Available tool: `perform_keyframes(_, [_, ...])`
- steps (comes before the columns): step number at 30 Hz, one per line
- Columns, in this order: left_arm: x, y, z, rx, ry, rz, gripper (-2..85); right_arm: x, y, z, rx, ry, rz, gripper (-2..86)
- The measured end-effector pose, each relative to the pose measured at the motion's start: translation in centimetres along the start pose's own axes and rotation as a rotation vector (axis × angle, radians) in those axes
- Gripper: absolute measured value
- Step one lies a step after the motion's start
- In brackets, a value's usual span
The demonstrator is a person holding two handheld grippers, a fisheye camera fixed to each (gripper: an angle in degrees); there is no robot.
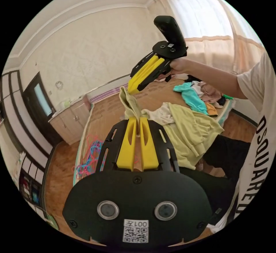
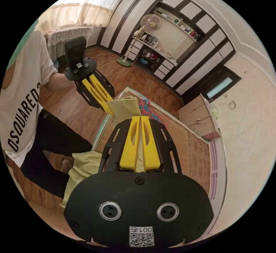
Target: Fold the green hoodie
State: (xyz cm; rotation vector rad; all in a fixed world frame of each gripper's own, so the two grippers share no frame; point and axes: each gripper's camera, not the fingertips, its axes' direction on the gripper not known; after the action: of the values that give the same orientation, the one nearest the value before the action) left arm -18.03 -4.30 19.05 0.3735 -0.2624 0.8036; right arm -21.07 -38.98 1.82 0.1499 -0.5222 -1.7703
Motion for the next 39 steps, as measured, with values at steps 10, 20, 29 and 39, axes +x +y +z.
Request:
perform_keyframes(10, [17.4,-8.5,17.3,-0.142,0.303,0.345,-0.4,-8.8,24.6,-4.3,-0.183,-0.007,0.455,0.8])
perform_keyframes(20, [19.9,-1.0,32.3,-0.589,0.316,0.243,4.8,-12.8,41.0,3.5,-0.258,-0.066,0.839,6.3])
perform_keyframes(29, [6.4,1.3,45.4,-0.676,0.109,-0.101,5.6,0.8,33.4,20.4,-0.189,0.036,0.837,10.6])
perform_keyframes(39, [3.5,2.1,56.6,-0.591,0.160,-0.177,5.2,12.8,32.8,40.2,-0.464,0.068,0.998,5.1])
